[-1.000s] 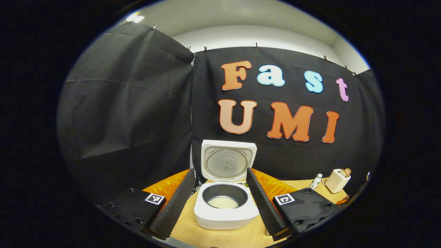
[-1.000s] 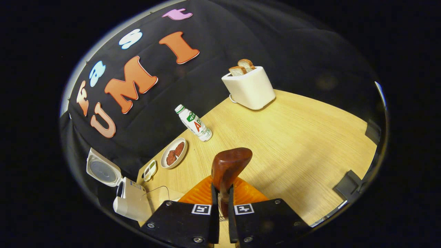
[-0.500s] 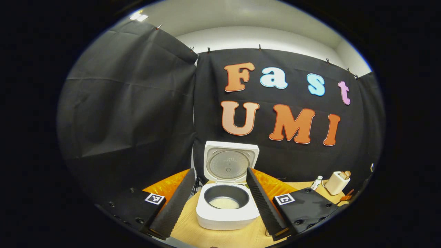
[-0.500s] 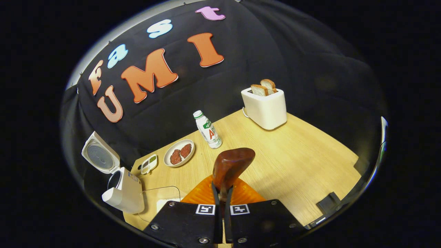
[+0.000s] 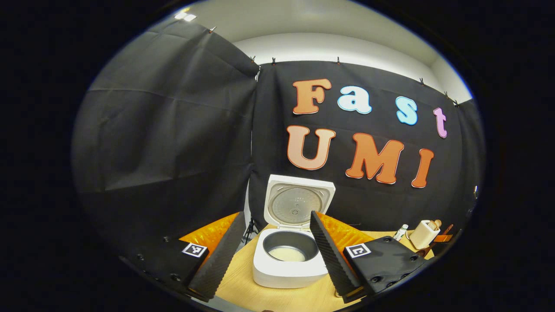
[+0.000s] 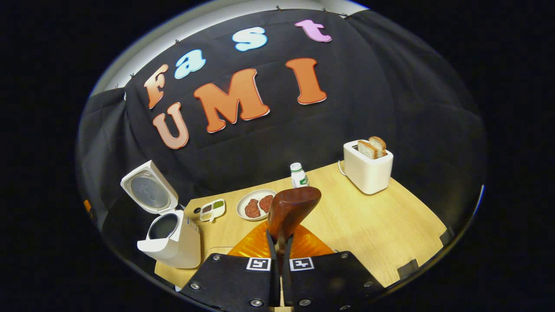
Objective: Close the left gripper, press the button to open the rice cooker; take a wooden spoon from the chopstick holder with the right hand, scoop a spoonful of rice and pour it into the rice cooker, then put the wooden spoon back into the chopstick holder.
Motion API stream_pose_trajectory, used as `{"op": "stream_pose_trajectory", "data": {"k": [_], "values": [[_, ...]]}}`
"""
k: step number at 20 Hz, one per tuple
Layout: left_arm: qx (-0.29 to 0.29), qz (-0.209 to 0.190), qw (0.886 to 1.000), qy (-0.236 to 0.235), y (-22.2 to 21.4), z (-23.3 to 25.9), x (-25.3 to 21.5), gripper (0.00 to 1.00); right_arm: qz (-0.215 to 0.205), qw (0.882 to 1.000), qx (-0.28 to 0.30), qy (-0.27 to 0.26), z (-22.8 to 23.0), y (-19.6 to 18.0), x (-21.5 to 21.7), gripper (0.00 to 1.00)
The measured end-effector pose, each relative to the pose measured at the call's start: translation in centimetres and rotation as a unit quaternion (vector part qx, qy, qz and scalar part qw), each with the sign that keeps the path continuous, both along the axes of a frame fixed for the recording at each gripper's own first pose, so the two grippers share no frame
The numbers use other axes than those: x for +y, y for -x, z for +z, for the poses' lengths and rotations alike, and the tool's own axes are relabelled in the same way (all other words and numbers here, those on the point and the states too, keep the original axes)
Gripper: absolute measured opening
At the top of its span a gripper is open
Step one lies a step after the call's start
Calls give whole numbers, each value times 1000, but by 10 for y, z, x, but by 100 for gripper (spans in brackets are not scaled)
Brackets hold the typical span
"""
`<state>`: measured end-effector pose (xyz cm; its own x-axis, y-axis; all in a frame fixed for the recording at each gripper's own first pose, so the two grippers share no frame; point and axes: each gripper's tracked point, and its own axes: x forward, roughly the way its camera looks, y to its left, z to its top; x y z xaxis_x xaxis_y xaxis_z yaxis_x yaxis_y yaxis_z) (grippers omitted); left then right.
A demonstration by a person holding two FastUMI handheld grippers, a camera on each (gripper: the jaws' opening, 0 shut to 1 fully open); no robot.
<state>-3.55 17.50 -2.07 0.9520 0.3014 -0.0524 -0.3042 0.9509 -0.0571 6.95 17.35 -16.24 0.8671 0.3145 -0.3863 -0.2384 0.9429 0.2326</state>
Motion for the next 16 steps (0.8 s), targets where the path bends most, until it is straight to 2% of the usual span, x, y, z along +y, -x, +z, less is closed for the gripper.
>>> {"op": "stream_pose_trajectory", "data": {"k": [3, 6, 7, 8, 14, 16], "values": [[7, 9, 1000, -13, 5, 0, 8, 100, 34, 999, -11, 33, -11, 7, 40, 2], [10, 16, 999, -28, 9, 2, 14, 100, 53, 994, -19, 94, -35, 7, 63, 1], [13, 21, 999, -36, 11, 3, 19, 100, 58, 992, -19, 114, -45, 9, 69, 6], [18, 27, 999, -44, 13, 1, 23, 100, 67, 990, -17, 124, -54, 10, 76, 2], [31, 45, 996, -64, 24, -4, 34, 100, 79, 983, -19, 167, -102, 14, 93, 2], [31, 48, 996, -65, 25, -4, 37, 100, 74, 984, 5, 163, -123, 16, 92, 2]]}}
